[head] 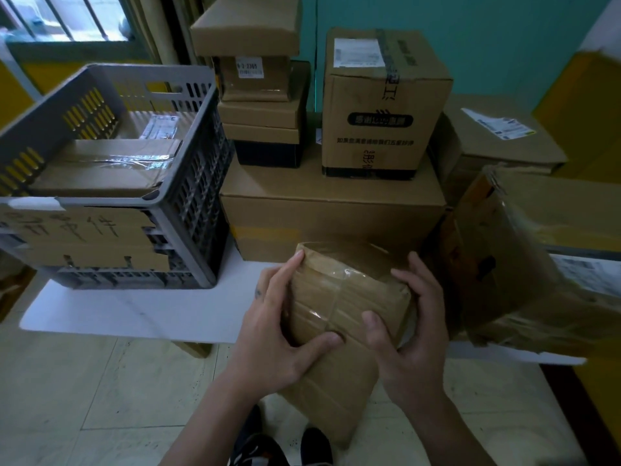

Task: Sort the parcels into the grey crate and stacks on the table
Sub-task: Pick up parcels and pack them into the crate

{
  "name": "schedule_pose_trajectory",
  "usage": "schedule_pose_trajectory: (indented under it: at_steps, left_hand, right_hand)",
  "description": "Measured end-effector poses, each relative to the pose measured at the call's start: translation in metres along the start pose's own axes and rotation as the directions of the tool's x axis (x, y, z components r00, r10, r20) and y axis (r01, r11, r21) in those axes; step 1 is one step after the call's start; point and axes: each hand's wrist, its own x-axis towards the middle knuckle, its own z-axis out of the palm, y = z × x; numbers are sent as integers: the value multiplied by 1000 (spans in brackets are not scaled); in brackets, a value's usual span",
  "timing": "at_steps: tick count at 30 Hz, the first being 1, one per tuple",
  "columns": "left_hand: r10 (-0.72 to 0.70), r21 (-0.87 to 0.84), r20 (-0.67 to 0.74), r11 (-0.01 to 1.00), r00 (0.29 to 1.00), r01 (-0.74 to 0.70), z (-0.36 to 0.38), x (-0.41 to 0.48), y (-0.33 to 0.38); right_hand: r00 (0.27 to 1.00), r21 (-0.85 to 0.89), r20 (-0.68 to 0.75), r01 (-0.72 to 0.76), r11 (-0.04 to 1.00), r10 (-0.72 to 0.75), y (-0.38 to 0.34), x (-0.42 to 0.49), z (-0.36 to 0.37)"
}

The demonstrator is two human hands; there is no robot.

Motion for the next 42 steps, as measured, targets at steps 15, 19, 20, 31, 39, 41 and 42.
schedule_pose_trajectory:
  at_steps: [15,19,20,31,39,41,42]
  left_hand:
    - [29,-134,-167,990,985,-52,6,8,9]
    - [-60,-209,-53,977,997,47,-2,4,11]
    - [-83,-241,-12,967,997,77,-4,2,11]
    - [-141,-273,401,925,905,265,-24,-15,-6]
    - [-152,-190,-7,970,988,148,-19,1,-19]
    - [-131,-199,-89,974,987,111,-20,5,-21]
    - [-118,-179,-104,979,988,98,-21,7,-21]
  right_hand:
    - [1000,269,-4,-19,963,21,14,3,-19]
    - [992,291,-21,-110,950,121,7,11,-15]
    - [988,309,-26,-134,942,149,5,14,-15]
    - [954,326,-55,-261,909,293,10,37,-10]
    - [878,342,-11,-446,827,478,5,50,-3]
    - [876,331,36,-464,821,481,3,46,1]
    - [874,324,64,-474,819,481,2,44,3]
